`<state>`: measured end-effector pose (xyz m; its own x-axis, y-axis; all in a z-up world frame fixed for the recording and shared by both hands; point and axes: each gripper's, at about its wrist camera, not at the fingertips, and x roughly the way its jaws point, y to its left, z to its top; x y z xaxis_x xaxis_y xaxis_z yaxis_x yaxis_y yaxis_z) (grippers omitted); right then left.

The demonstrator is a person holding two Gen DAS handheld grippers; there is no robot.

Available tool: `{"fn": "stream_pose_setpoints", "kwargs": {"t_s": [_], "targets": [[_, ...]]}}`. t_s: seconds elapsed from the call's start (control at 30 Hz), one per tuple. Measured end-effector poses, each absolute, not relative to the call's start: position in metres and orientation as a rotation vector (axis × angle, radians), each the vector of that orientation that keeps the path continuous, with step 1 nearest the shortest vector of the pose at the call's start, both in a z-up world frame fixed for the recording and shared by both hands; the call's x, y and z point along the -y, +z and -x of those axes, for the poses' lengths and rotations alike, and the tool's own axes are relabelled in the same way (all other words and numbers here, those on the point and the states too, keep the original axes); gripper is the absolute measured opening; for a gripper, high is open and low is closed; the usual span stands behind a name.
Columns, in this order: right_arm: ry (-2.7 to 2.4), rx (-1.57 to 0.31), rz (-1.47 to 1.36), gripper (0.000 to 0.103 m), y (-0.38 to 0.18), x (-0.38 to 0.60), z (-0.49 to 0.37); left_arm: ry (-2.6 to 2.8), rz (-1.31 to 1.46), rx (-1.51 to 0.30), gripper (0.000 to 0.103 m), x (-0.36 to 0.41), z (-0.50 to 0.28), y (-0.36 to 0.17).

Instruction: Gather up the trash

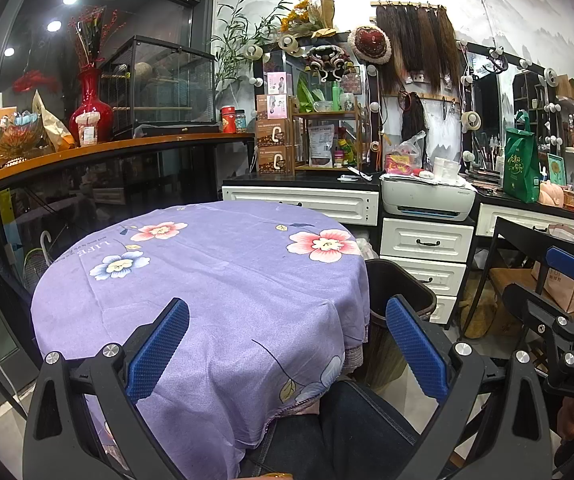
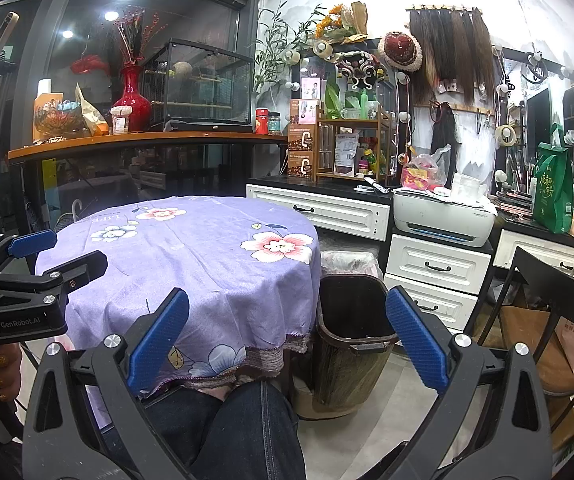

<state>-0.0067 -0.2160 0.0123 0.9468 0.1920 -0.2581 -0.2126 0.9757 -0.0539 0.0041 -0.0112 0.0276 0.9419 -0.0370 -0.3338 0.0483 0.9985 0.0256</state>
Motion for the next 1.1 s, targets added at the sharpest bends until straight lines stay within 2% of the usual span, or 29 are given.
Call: {"fn": "stream_pose_setpoints", "kwargs": {"t_s": [1.1], "targets": [[0.208, -0.257, 0.081, 0.097, 0.0098, 0.2136, 0.0078, -0.044, -0.031, -0.337, 0.098, 0.0111, -0.0038, 0.0269]]}}
